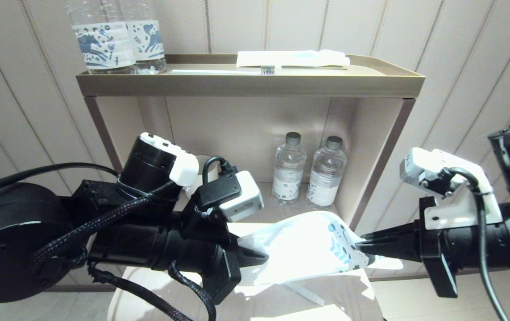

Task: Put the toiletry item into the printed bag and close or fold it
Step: Open the storage bag

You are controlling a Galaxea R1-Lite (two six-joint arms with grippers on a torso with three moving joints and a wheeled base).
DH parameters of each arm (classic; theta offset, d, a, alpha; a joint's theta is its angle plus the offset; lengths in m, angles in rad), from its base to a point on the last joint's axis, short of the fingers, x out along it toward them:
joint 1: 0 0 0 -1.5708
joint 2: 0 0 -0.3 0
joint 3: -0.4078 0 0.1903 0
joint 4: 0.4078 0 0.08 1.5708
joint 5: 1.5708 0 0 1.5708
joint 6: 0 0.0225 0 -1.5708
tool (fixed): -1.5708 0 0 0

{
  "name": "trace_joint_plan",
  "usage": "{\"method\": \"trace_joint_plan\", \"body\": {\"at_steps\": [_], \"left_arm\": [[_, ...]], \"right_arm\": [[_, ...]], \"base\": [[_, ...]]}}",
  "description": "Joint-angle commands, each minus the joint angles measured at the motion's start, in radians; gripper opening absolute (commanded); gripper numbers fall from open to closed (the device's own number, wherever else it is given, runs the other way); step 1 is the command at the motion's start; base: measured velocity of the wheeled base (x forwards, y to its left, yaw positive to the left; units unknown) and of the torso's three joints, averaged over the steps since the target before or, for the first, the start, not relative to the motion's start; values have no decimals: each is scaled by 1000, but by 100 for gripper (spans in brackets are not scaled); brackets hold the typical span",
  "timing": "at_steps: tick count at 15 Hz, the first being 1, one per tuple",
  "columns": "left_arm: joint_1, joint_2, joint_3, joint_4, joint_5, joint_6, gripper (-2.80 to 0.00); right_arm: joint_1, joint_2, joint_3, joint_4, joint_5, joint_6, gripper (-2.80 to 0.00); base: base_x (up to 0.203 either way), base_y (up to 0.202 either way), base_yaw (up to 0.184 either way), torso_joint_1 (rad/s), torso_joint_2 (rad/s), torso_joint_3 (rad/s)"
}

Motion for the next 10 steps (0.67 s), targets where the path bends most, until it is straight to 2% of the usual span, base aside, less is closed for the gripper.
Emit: {"method": "trace_joint_plan", "body": {"at_steps": [1,4,6,7,8,10], "left_arm": [[-2,1,12,-24,-2,2,-280],[-2,6,9,-33,-3,2,-280],[-16,4,40,-34,15,3,-280],[-21,0,72,-47,57,14,-280],[-23,-1,105,-85,105,53,-280],[-23,-4,148,-182,168,99,-280]], "right_arm": [[1,10,8,0,1,-1,0],[-2,16,2,-1,1,-5,0],[-58,11,-23,-1,5,-18,0],[-105,10,-42,1,22,-25,0],[-148,10,-48,2,63,-31,0],[-194,14,-43,2,107,-47,0]], "base": [[0,0,0,0,0,0],[0,0,0,0,0,0],[0,0,0,0,0,0],[0,0,0,0,0,0],[0,0,0,0,0,0],[0,0,0,0,0,0]]}}
